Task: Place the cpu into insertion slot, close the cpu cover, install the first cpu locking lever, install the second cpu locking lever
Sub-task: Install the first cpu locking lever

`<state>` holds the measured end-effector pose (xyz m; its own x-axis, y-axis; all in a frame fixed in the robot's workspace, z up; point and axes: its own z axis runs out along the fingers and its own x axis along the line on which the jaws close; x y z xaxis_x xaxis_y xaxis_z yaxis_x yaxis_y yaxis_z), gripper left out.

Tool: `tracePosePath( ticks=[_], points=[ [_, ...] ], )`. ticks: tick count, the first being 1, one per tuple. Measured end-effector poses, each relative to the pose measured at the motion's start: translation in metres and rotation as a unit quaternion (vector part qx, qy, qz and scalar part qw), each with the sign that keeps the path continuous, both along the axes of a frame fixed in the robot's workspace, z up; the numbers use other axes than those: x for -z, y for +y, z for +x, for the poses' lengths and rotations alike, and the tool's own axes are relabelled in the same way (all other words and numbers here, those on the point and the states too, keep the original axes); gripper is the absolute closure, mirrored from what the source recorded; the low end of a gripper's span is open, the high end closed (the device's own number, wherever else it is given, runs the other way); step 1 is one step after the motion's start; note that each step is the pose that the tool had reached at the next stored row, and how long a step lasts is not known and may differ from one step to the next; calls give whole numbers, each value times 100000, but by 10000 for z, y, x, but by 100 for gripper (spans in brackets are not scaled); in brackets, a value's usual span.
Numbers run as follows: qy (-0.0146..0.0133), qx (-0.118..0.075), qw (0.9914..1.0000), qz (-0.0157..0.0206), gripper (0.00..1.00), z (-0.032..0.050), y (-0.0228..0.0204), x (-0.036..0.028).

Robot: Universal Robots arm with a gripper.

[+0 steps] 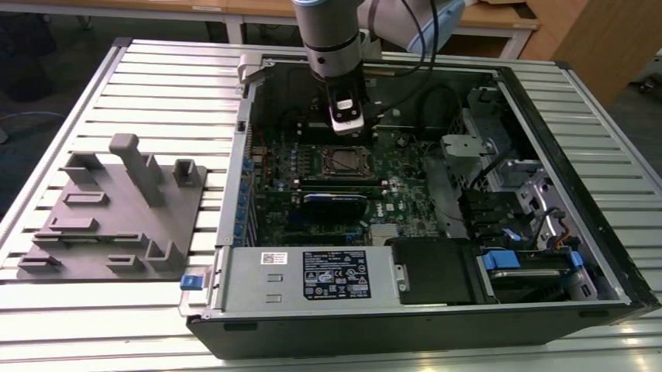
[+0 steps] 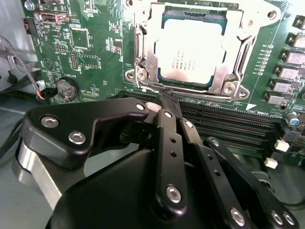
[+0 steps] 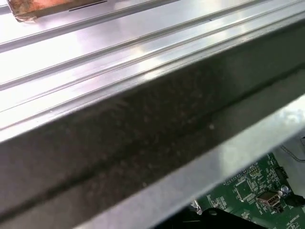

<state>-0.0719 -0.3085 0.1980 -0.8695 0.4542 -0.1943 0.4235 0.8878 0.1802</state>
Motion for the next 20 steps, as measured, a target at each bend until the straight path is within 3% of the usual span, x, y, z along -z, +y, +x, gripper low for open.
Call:
tracePosePath(
  ticks=[5,9,17,20],
  points=[
    [-69,1,100000,9,90,19,-1,15],
    [-67,4,100000,11,90,80,-1,16],
    [-75,2,100000,17,90,85,-2,48],
    [-62,-1,100000,227,90,85,-3,53]
  ],
)
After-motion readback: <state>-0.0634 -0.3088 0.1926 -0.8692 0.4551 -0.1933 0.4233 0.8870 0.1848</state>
